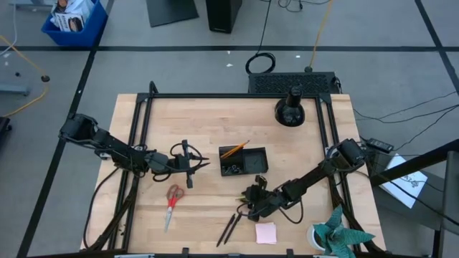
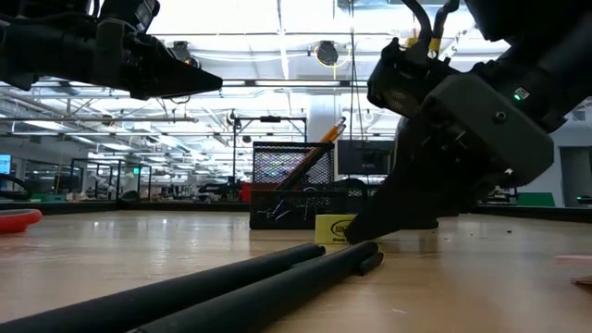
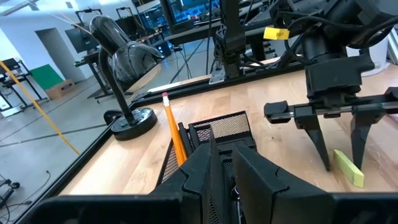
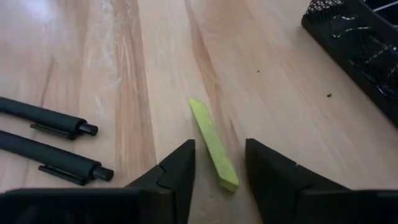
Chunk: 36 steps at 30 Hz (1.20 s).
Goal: Pick and place office supplies into organizer
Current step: Put the light green eraser into the black desk organizer
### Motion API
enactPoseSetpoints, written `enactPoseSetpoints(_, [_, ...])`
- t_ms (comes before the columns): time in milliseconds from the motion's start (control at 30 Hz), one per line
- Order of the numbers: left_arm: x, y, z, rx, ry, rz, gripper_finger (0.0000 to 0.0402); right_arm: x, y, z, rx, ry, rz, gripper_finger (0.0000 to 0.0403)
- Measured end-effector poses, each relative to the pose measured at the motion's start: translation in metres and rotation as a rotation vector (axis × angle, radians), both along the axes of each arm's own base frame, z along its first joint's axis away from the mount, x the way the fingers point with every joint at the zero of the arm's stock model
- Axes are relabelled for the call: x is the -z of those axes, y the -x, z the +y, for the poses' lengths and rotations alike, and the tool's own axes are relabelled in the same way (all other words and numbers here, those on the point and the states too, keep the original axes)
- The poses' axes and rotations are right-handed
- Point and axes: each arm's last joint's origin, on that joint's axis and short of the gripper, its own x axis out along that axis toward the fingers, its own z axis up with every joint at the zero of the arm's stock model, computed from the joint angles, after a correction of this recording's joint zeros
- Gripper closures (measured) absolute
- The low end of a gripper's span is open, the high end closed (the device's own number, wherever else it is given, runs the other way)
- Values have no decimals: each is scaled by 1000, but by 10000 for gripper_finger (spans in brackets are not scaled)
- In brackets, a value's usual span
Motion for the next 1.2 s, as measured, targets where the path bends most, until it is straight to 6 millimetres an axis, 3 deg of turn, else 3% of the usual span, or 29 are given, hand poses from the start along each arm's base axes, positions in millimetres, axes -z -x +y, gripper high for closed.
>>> enactPoseSetpoints(267, [0, 0, 0, 0, -1, 1, 330, -1, 0, 1, -87, 24, 16, 388])
enactPoseSetpoints(400, [0, 0, 0, 0, -1, 1, 330, -9, -2, 0, -152, 42, 3, 384])
enactPoseSetpoints(500, [0, 0, 0, 0, -2, 3, 330, -27, -4, -5, -197, 99, -47, 391])
enactPoseSetpoints(767, [1, 0, 0, -9, -7, 7, 330, -70, -12, -39, -143, 440, -124, 391])
enactPoseSetpoints(1033, [1, 0, 0, -12, -13, 7, 330, -64, -25, -82, -148, 480, -41, 391])
enactPoseSetpoints(1200, [1, 0, 0, -15, -15, 7, 330, -54, -29, -97, -156, 491, 10, 391])
